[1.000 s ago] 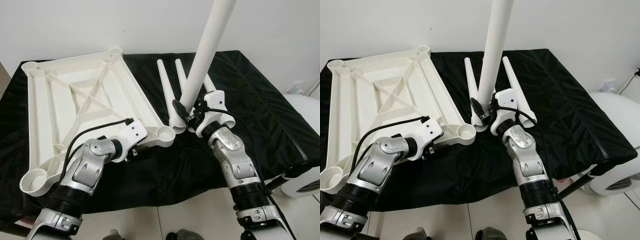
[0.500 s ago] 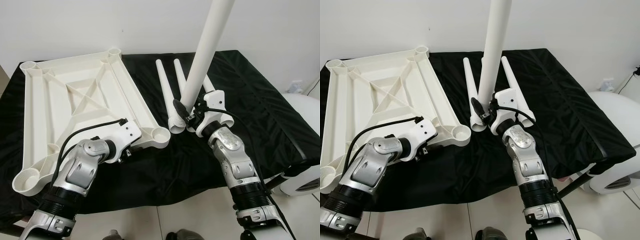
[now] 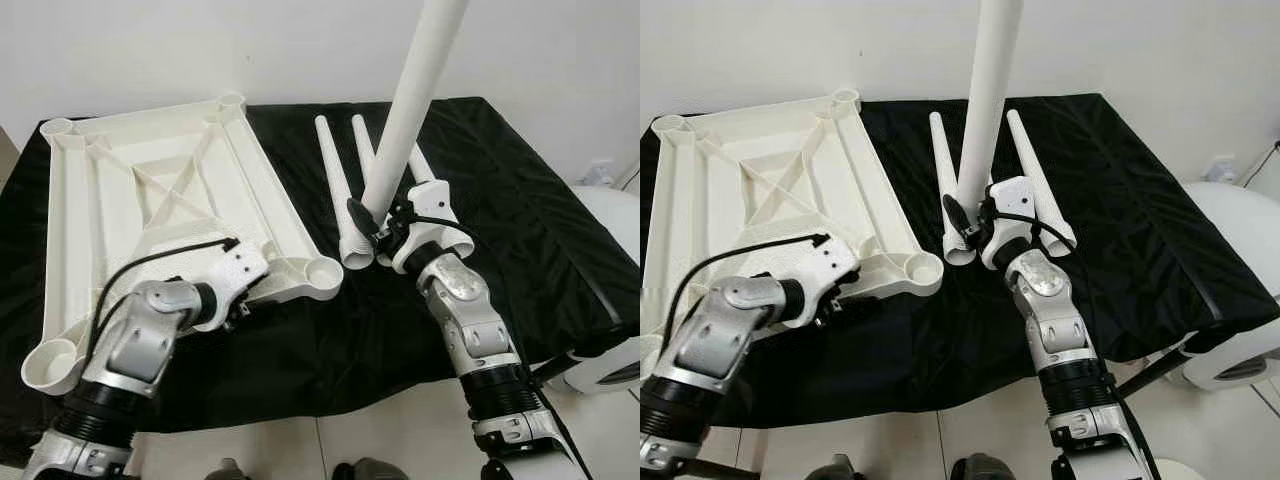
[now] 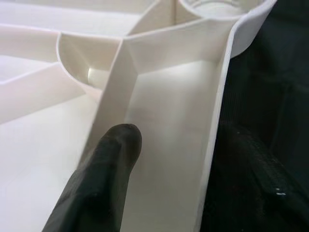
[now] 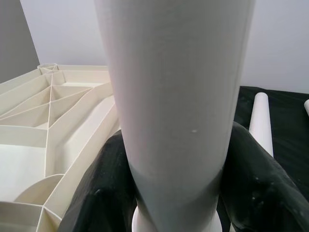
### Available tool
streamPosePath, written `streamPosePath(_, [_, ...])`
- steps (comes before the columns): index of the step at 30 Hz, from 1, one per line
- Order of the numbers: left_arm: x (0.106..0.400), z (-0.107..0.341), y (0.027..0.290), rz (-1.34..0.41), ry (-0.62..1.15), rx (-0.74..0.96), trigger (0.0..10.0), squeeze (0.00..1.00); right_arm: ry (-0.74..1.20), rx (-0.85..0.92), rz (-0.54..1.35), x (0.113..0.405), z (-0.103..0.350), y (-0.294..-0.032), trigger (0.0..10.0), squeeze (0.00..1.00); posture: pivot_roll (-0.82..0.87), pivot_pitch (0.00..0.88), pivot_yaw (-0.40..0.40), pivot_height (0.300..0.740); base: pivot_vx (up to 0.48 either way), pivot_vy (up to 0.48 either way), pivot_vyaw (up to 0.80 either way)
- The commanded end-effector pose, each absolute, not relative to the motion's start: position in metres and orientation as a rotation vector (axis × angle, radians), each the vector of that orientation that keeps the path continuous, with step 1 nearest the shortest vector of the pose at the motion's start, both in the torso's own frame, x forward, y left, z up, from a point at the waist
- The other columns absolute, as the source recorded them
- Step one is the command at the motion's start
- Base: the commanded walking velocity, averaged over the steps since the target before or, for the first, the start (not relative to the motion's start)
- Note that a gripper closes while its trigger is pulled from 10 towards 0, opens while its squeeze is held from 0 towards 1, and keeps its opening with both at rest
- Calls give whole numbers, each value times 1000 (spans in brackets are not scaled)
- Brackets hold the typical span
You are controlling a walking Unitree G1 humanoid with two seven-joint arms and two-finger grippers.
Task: Building children table
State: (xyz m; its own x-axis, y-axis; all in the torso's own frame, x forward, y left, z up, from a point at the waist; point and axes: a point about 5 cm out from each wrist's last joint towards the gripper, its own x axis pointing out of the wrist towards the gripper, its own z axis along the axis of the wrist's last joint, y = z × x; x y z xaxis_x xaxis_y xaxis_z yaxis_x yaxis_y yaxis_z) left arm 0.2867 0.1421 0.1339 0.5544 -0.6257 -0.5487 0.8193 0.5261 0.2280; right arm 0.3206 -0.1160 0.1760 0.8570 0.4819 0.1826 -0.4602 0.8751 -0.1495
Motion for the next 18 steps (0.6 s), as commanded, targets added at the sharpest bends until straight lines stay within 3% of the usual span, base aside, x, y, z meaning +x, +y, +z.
streamPosePath(1, [287, 141, 142, -899, 410, 499, 10000, 0, -237, -104, 491, 322, 179, -116, 10000, 0, 22, 0, 1, 740, 0, 0, 0])
streamPosePath(18, [282, 116, 123, -936, 459, 542, 10000, 0, -239, -110, 491, 322, 179, -116, 10000, 0, 19, 7, -4, 740, 0, 0, 0])
